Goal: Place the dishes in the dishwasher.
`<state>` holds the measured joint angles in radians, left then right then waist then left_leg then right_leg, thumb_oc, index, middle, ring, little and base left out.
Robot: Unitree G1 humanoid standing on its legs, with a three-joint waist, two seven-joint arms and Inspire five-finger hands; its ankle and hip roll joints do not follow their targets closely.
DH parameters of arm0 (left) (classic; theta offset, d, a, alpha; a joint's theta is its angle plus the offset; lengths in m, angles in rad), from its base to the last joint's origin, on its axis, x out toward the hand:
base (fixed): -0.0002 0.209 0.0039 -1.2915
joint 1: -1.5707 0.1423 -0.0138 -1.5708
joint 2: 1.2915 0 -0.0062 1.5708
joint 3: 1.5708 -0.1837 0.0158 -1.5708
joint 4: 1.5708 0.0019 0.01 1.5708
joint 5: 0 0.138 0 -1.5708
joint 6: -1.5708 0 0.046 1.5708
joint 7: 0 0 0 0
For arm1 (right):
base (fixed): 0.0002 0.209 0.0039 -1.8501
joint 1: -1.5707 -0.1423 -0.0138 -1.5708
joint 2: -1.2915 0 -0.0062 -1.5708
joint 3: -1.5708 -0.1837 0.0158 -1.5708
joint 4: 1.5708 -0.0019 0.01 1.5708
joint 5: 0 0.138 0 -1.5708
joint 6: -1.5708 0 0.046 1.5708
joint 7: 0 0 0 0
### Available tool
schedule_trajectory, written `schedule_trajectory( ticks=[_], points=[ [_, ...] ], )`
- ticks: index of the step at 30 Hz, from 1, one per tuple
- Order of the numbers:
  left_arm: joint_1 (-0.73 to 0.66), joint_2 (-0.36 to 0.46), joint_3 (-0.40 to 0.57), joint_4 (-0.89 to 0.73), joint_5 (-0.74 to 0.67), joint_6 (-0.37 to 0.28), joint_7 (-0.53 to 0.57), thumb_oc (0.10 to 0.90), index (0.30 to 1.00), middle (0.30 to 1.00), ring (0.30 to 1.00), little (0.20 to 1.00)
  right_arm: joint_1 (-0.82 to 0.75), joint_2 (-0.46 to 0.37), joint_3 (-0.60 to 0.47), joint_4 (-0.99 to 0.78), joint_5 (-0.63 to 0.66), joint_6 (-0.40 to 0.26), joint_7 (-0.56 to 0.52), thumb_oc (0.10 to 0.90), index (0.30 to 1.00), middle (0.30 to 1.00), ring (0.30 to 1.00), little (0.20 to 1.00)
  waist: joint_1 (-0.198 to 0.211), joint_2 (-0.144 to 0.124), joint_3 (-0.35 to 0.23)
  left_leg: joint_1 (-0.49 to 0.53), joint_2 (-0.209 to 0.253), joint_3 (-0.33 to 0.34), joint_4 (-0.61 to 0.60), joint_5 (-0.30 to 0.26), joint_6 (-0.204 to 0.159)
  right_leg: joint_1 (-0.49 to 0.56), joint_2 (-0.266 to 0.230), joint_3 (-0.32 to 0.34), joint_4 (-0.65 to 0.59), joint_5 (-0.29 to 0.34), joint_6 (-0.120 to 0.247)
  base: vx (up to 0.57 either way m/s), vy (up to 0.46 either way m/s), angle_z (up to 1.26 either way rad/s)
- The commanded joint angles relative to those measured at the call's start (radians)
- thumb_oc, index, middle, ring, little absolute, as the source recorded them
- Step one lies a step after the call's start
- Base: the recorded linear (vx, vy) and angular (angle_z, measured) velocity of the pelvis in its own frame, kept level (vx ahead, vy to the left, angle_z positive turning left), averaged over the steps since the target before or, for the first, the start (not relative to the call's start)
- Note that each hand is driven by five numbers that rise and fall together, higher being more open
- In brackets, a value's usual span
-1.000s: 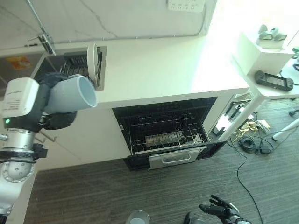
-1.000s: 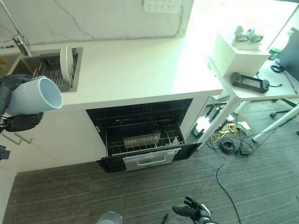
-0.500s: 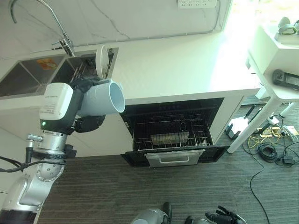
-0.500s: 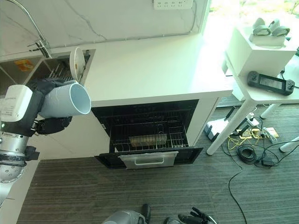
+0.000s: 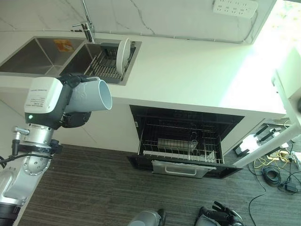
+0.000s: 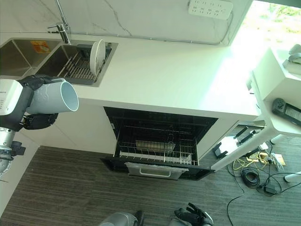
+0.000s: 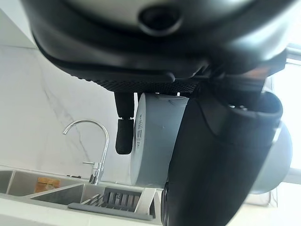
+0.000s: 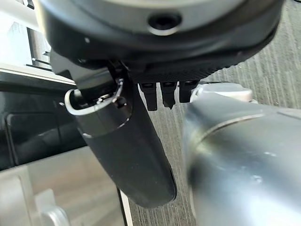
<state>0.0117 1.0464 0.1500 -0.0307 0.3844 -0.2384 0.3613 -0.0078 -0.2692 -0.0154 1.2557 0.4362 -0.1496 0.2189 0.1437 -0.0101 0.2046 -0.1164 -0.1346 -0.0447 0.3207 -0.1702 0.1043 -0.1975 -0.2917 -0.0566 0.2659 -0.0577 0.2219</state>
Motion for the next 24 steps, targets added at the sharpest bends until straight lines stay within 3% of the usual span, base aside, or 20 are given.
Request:
schedule_trajectory(
  ticks=[1, 6, 11, 15, 17, 24],
  points=[
    [-0.118, 0.038, 0.113, -0.079, -0.090, -0.030, 0.021, 0.400, 0.300, 0.300, 0.300, 0.300, 0.004, -0.044, -0.008, -0.011, 0.051, -0.035, 0.001, 0.800, 0.900, 0.900, 0.900, 0.900, -0.033, 0.041, -0.049, 0.049, 0.179, 0.014, -0.021, -0.129, -0.116, 0.060, 0.049, -0.040, 0.034, -0.084, 0.007, 0.32, -0.340, 0.34],
    [-0.117, 0.024, 0.134, -0.131, -0.084, 0.030, -0.013, 0.400, 0.300, 0.300, 0.300, 0.300, -0.009, -0.084, -0.018, -0.006, 0.083, -0.055, -0.011, 0.800, 0.900, 0.900, 0.900, 0.900, -0.030, 0.042, -0.059, 0.017, 0.275, 0.052, -0.021, -0.063, -0.188, 0.065, 0.088, -0.097, 0.034, -0.130, -0.046, 0.16, -0.307, 0.13],
    [-0.133, 0.051, 0.164, -0.102, -0.147, -0.036, -0.031, 0.400, 0.300, 0.300, 0.300, 0.300, -0.004, -0.127, -0.056, 0.002, 0.162, -0.078, -0.025, 0.800, 0.900, 0.900, 0.900, 0.900, -0.024, 0.042, -0.038, -0.014, 0.267, 0.081, -0.021, 0.056, -0.199, 0.073, 0.112, -0.107, 0.034, -0.142, -0.077, 0.03, -0.202, 0.00],
    [-0.118, 0.031, 0.163, -0.099, -0.178, -0.089, -0.039, 0.400, 0.300, 0.300, 0.300, 0.300, -0.005, -0.144, -0.142, 0.017, 0.309, -0.128, -0.041, 0.800, 0.900, 0.900, 0.900, 0.900, -0.038, 0.083, -0.036, -0.084, 0.250, 0.072, -0.021, 0.023, -0.204, 0.069, 0.129, -0.121, 0.034, -0.143, -0.071, -0.01, 0.080, 0.33],
    [-0.108, 0.026, 0.161, -0.094, -0.189, -0.104, -0.050, 0.400, 0.300, 0.300, 0.300, 0.300, -0.001, -0.151, -0.169, 0.010, 0.358, -0.154, -0.027, 0.800, 0.900, 0.900, 0.900, 0.900, -0.044, 0.088, -0.047, -0.084, 0.237, 0.054, -0.021, 0.010, -0.203, 0.065, 0.128, -0.117, 0.034, -0.146, -0.070, -0.01, 0.118, 0.06],
    [-0.117, -0.012, 0.110, -0.083, -0.175, -0.099, -0.040, 0.400, 0.300, 0.300, 0.300, 0.300, 0.034, -0.125, -0.232, -0.022, 0.435, -0.263, -0.008, 0.800, 0.900, 0.900, 0.900, 0.900, -0.080, 0.077, -0.083, -0.047, 0.238, 0.081, -0.021, -0.038, -0.191, 0.069, 0.112, -0.110, 0.034, -0.152, -0.057, 0.02, 0.063, -0.30]
  ],
)
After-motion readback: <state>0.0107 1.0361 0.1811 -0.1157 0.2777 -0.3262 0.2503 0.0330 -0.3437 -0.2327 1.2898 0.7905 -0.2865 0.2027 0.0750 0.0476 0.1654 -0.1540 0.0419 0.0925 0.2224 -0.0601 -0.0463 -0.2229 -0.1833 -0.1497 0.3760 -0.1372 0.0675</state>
